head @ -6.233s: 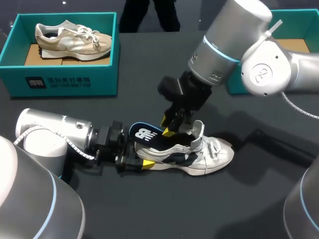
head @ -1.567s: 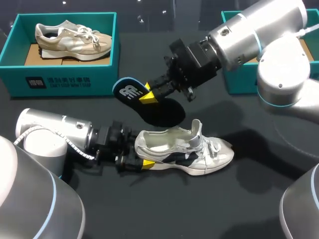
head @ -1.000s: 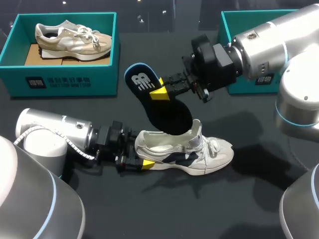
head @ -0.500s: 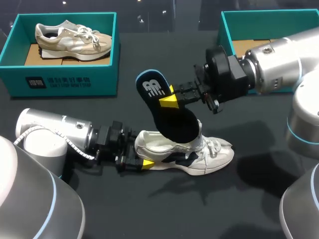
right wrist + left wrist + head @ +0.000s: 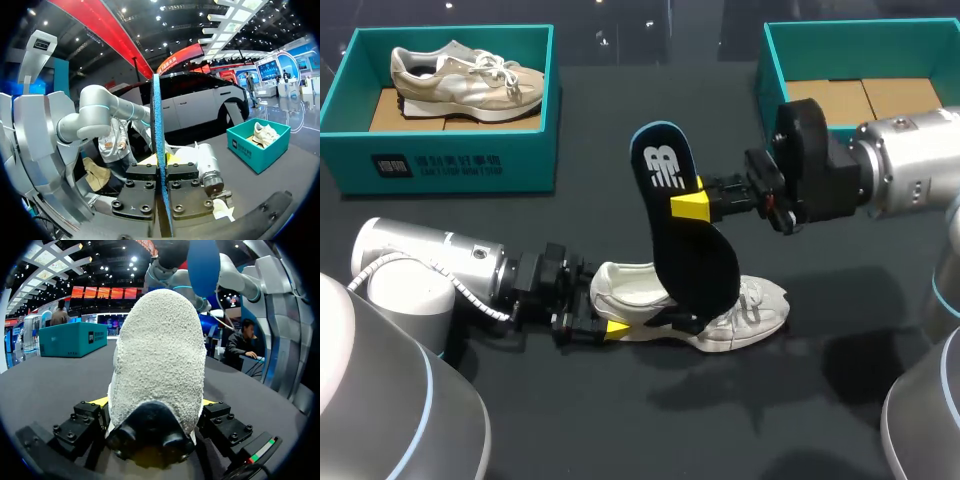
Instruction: Take the shoe out of the shoebox, open the shoe tongue, remove and reinsert the insole, then place the shoe into the shoebox
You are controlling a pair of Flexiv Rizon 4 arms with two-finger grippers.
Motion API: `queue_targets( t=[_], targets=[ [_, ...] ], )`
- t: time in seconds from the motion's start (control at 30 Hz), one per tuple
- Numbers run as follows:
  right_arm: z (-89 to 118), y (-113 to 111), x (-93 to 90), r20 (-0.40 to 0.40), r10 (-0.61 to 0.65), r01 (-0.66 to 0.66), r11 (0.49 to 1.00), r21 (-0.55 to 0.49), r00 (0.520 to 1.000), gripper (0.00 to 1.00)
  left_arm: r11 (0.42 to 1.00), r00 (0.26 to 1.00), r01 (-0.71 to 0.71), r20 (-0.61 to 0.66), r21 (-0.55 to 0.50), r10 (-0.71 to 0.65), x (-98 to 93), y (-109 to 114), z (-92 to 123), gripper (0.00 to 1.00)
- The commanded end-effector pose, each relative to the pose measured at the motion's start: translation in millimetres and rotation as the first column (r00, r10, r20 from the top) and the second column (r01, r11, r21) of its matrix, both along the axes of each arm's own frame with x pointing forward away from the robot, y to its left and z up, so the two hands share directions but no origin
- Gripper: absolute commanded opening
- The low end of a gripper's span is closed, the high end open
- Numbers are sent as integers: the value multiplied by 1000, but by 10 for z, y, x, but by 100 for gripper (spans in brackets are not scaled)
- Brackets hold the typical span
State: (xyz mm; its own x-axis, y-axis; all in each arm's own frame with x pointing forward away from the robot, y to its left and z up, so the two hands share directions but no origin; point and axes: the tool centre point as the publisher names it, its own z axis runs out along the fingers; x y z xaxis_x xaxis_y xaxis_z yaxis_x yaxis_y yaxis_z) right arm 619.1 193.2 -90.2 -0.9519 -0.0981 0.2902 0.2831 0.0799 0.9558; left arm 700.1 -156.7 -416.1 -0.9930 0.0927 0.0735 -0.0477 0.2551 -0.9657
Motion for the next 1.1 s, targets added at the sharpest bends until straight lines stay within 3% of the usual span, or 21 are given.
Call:
queue_targets(
  t=[0.03, 0.47, 1.1],
  targets=[
    [-50, -145, -281, -66, -88, 91, 995, 44, 994, 0, 1000, 1000, 1, 0, 1, -1, 13, -1, -18, 0],
    [-43, -166, -285, -78, -102, 105, 994, 29, 992, 0, 1000, 1000, 1, 0, 1, -1, 13, -1, -18, 0],
    [27, -327, -478, -106, -119, 122, 992, 26, 987, 0, 1000, 1000, 1, 0, 1, -1, 13, -1, -18, 0]
  ],
)
